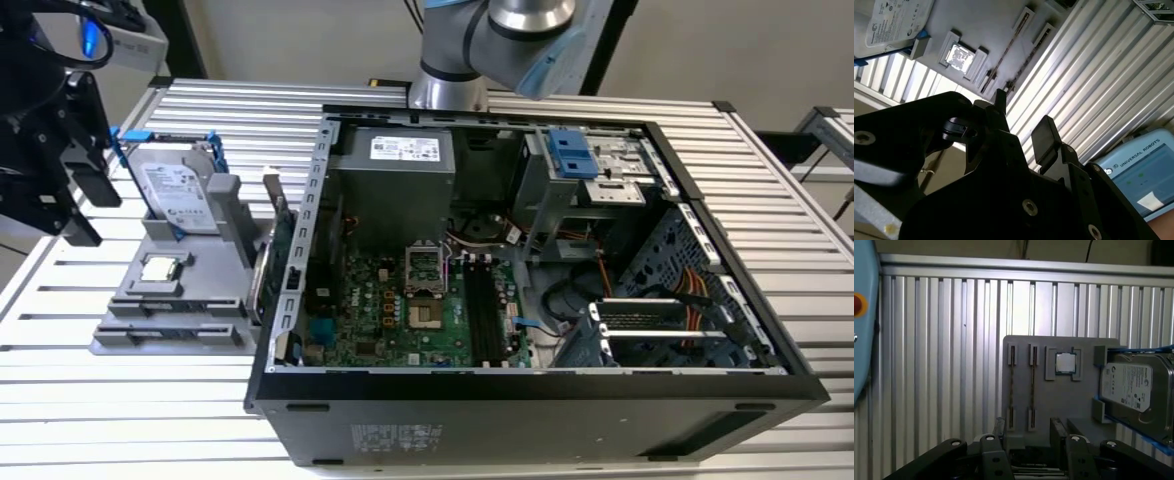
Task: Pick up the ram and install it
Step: 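Pick up the ram and move it above insertion slot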
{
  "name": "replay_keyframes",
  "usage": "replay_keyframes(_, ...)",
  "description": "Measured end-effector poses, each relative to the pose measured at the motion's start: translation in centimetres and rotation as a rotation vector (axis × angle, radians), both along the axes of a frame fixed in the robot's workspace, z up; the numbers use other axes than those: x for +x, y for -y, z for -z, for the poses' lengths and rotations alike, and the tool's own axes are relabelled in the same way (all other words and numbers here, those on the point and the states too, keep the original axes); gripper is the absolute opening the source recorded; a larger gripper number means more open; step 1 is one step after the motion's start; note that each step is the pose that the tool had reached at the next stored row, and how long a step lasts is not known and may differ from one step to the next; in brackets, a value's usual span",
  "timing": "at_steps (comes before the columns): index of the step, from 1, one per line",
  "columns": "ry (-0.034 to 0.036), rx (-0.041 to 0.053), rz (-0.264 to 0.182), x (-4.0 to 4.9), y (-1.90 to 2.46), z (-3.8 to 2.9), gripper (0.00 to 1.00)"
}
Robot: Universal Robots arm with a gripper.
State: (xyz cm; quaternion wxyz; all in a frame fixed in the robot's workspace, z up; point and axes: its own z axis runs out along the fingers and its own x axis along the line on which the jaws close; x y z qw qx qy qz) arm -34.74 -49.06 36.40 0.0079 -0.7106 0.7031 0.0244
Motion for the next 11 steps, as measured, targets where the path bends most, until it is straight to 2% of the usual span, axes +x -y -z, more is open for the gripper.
replay_keyframes(11, 0.0, -0.0014, 0.0, 0.0, 0.0, 0.66, 1.0)
